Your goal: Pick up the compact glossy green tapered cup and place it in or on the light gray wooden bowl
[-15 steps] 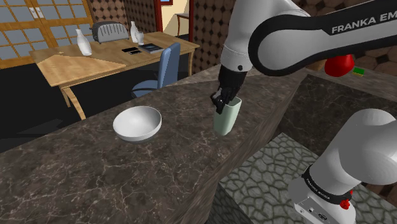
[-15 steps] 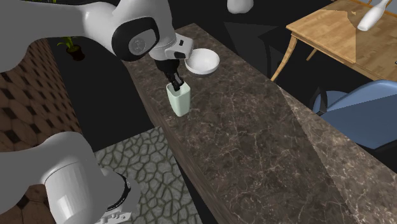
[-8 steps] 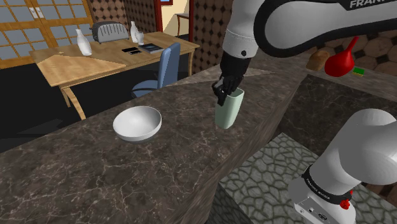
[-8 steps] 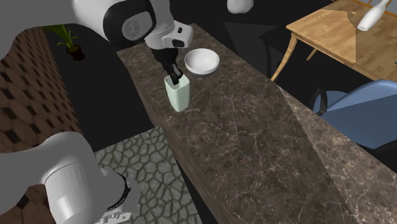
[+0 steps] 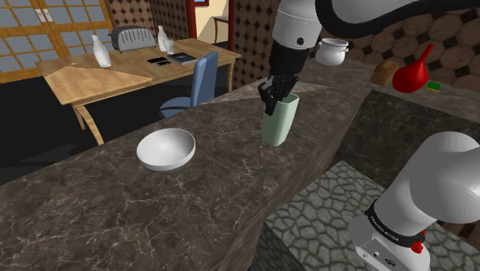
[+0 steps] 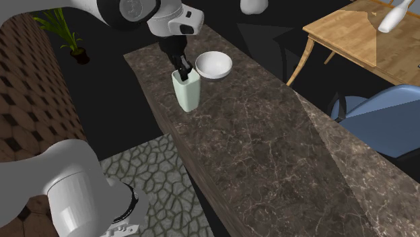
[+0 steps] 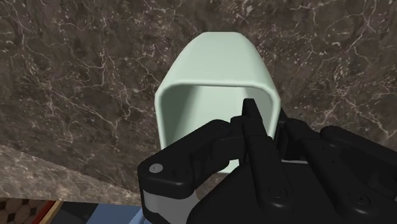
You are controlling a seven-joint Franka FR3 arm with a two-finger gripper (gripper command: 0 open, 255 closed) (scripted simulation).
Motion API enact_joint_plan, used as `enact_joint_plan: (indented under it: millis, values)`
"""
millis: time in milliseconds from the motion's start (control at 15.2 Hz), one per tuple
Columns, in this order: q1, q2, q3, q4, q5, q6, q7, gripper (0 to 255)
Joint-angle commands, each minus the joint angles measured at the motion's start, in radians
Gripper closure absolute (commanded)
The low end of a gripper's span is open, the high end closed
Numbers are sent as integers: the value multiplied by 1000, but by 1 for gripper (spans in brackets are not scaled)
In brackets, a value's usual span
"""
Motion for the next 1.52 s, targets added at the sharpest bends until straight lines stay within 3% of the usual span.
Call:
enact_joint_plan:
  millis: [0, 462, 858, 1188, 1452]
  values:
    - [-5, 40, 14, 42, -5, -1, 15, 255]
    - [-36, 319, 118, 316, -71, 4, 135, 255]
    - [-33, 580, 196, 602, -190, -46, 260, 255]
    - [29, 825, 231, 903, -324, -139, 359, 255]
    - [138, 1051, 226, 1228, -437, -265, 408, 255]
